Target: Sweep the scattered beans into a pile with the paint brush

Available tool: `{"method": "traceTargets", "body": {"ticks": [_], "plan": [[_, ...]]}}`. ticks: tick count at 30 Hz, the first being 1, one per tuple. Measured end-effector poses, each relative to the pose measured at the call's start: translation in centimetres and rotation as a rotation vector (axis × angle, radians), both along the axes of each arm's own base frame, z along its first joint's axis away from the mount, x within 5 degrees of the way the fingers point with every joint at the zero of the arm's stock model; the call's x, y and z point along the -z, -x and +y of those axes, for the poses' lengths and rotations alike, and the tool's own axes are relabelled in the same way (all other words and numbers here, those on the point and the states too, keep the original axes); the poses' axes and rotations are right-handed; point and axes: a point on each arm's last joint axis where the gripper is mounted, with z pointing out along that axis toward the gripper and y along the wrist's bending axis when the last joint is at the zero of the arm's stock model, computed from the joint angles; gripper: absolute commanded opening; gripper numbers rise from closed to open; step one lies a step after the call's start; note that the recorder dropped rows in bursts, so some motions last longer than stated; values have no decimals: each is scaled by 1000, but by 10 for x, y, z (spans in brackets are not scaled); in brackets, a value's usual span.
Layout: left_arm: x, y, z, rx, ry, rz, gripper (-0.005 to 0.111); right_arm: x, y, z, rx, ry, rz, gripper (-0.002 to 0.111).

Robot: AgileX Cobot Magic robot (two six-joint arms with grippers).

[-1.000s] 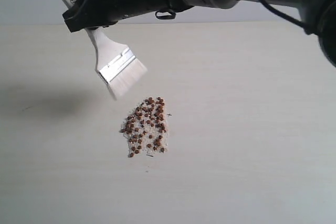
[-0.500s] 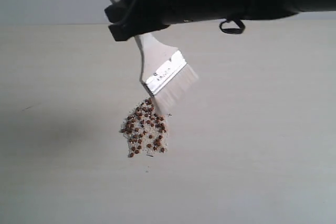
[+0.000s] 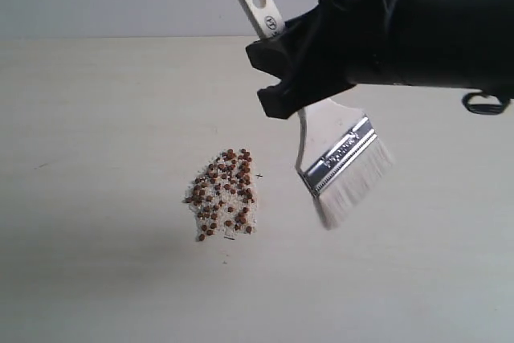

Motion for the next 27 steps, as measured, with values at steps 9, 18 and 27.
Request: {"method": "traceTargets", "body": {"ticks": [9, 18, 27], "plan": [[0, 0, 0, 0, 0, 0, 0, 11, 34, -24, 62, -86, 120, 0], [0, 0, 0, 0, 0, 0, 0, 13, 36, -19, 44, -152, 205, 0], [0, 0, 0, 0, 0, 0, 0, 40, 1, -9, 175, -26, 245, 0]]}}
